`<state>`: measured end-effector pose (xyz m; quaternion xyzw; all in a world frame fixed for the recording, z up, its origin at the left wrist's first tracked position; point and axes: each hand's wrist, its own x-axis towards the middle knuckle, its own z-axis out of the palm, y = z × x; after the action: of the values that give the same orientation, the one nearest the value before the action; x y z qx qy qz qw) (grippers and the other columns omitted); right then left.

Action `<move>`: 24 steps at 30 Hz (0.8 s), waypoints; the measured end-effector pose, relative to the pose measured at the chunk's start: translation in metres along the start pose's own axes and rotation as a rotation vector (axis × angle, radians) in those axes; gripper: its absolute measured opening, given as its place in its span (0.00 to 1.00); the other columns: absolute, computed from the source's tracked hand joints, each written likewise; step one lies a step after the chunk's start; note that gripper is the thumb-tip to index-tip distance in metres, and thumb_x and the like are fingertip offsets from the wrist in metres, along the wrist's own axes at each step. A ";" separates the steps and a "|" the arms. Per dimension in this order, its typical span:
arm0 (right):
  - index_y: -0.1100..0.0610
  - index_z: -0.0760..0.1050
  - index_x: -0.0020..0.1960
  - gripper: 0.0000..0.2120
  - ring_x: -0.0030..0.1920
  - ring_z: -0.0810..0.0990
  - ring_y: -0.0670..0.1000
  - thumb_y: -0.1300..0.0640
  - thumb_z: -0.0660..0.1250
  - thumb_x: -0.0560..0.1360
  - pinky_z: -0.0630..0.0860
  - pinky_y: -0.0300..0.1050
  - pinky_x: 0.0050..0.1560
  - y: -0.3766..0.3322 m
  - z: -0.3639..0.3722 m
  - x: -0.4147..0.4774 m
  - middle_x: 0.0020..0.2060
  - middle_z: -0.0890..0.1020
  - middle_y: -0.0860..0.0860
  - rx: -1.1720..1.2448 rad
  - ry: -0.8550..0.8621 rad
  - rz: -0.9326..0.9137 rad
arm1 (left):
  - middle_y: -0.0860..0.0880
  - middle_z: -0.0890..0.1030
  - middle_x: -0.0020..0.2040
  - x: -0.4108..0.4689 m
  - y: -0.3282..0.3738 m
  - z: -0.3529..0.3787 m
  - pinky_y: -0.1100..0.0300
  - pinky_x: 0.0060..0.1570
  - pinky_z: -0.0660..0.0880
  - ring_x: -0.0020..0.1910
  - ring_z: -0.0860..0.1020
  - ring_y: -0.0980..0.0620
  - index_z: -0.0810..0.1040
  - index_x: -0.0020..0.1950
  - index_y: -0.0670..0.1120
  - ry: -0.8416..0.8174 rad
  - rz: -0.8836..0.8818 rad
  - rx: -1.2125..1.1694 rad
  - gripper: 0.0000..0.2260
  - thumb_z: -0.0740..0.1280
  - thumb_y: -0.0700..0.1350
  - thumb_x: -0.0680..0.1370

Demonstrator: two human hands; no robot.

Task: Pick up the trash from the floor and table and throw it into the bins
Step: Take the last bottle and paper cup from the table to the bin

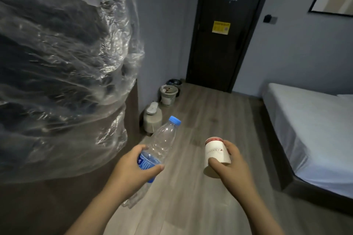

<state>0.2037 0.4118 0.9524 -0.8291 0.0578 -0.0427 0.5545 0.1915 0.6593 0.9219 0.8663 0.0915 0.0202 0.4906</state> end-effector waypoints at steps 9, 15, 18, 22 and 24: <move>0.42 0.67 0.59 0.21 0.47 0.76 0.42 0.57 0.70 0.71 0.71 0.30 0.31 -0.010 -0.007 0.165 0.55 0.75 0.47 -0.099 0.061 0.016 | 0.57 0.81 0.46 0.171 0.043 0.033 0.62 0.43 0.75 0.43 0.79 0.61 0.74 0.57 0.57 -0.045 0.033 0.036 0.24 0.75 0.59 0.64; 0.48 0.66 0.64 0.25 0.45 0.75 0.38 0.52 0.72 0.71 0.68 0.30 0.33 0.002 -0.026 0.268 0.56 0.74 0.47 -0.124 0.111 0.079 | 0.60 0.80 0.46 0.273 0.082 0.081 0.58 0.47 0.77 0.44 0.79 0.62 0.72 0.57 0.59 -0.081 0.066 0.084 0.27 0.73 0.65 0.62; 0.47 0.66 0.62 0.23 0.45 0.75 0.38 0.52 0.73 0.71 0.69 0.28 0.30 0.014 -0.034 0.331 0.54 0.75 0.46 -0.114 0.097 0.078 | 0.58 0.80 0.44 0.324 0.099 0.106 0.64 0.42 0.75 0.42 0.79 0.62 0.73 0.56 0.57 -0.082 0.082 0.089 0.23 0.75 0.59 0.64; 0.45 0.68 0.57 0.20 0.44 0.75 0.37 0.52 0.73 0.71 0.70 0.27 0.29 0.020 -0.051 0.419 0.48 0.75 0.40 -0.084 0.057 0.062 | 0.57 0.82 0.43 0.396 0.123 0.140 0.62 0.43 0.77 0.41 0.80 0.61 0.74 0.54 0.57 -0.059 0.048 0.075 0.21 0.77 0.57 0.64; 0.45 0.69 0.57 0.19 0.45 0.76 0.38 0.51 0.73 0.71 0.70 0.28 0.30 0.023 -0.062 0.464 0.49 0.75 0.41 -0.085 0.037 0.072 | 0.58 0.82 0.41 0.430 0.136 0.157 0.63 0.43 0.77 0.39 0.80 0.62 0.74 0.52 0.57 -0.053 0.030 0.080 0.20 0.77 0.56 0.64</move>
<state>0.6533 0.2796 0.9580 -0.8484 0.0997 -0.0354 0.5187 0.6525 0.5350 0.9332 0.8868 0.0663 0.0008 0.4574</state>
